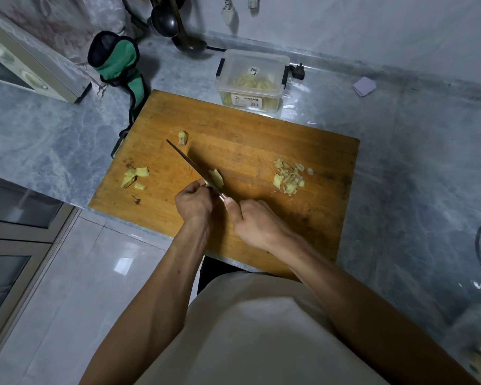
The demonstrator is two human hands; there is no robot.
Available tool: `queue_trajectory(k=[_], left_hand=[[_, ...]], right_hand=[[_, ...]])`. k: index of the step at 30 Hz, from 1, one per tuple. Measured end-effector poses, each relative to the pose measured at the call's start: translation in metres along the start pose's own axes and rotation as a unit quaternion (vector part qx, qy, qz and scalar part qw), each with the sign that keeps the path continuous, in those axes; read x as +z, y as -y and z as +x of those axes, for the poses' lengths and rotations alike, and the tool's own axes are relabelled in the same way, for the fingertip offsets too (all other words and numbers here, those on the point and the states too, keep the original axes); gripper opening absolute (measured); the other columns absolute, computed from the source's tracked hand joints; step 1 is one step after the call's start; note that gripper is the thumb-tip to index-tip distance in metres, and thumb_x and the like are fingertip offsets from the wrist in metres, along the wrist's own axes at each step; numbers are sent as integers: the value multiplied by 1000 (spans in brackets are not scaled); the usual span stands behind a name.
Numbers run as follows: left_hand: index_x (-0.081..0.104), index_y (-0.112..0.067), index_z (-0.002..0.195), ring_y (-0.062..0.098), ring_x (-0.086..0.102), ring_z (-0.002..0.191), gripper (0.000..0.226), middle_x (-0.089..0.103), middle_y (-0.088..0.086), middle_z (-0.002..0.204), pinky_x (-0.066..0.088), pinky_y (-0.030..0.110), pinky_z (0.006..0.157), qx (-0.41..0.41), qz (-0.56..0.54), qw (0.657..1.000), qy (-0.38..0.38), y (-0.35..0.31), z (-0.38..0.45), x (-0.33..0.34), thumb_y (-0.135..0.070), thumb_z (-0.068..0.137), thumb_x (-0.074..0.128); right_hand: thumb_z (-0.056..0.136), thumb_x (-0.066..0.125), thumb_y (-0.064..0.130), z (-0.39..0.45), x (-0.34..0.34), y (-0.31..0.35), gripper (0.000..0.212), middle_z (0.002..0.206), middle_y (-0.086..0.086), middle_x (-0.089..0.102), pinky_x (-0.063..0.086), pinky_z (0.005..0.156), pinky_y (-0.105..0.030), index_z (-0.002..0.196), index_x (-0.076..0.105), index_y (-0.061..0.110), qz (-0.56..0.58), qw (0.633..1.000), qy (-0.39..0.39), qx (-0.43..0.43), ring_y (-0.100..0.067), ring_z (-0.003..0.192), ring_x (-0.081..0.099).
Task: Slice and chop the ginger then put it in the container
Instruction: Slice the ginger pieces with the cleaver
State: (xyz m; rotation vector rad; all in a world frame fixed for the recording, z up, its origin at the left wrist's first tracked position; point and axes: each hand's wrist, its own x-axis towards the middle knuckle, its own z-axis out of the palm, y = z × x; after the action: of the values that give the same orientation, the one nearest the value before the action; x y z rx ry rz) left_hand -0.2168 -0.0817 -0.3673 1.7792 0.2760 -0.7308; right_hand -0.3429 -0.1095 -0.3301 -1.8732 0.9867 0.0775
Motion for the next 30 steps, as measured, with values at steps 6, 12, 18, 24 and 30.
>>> queue_trajectory(k=[6, 12, 18, 24, 30], left_hand=[[73, -2, 96, 18, 63, 61, 16, 71, 12, 82, 55, 26, 57, 7, 19, 1000, -3, 1, 5, -2, -5, 89, 59], [70, -6, 99, 19, 66, 75, 22, 69, 11, 86, 61, 28, 66, -17, -16, 999, 30, -2, 3, -8, 2, 94, 50], [66, -14, 81, 13, 62, 65, 22, 67, 7, 79, 56, 25, 56, -19, -7, 1000, 16, 2, 13, -11, -7, 98, 54], [69, -13, 87, 11, 61, 63, 13, 68, 5, 79, 55, 24, 57, 2, 15, 1000, 17, 3, 15, -7, -10, 97, 59], [69, -11, 87, 13, 62, 63, 12, 70, 7, 83, 59, 25, 59, -19, -21, 1000, 6, 6, 18, -3, -5, 94, 63]], right_hand=[[107, 25, 52, 0, 1, 1, 64, 60, -3, 56, 47, 52, -41, 65, 52, 12, -13, 1000, 6, 5, -22, 54, 56], [107, 28, 53, -1, -5, -3, 62, 59, 0, 54, 42, 51, -34, 66, 52, 14, -3, 1000, 9, 2, -16, 52, 52], [107, 27, 54, -5, -22, -3, 61, 53, 6, 48, 40, 55, -34, 64, 50, 17, 42, 999, 15, 0, -10, 47, 46], [107, 26, 52, -14, -24, -3, 61, 51, 6, 43, 36, 54, -36, 58, 42, 20, 34, 999, 18, -26, -9, 45, 39], [107, 26, 53, -21, -20, -5, 62, 54, 4, 47, 44, 56, -45, 64, 51, 15, 43, 999, 0, -8, -11, 48, 43]])
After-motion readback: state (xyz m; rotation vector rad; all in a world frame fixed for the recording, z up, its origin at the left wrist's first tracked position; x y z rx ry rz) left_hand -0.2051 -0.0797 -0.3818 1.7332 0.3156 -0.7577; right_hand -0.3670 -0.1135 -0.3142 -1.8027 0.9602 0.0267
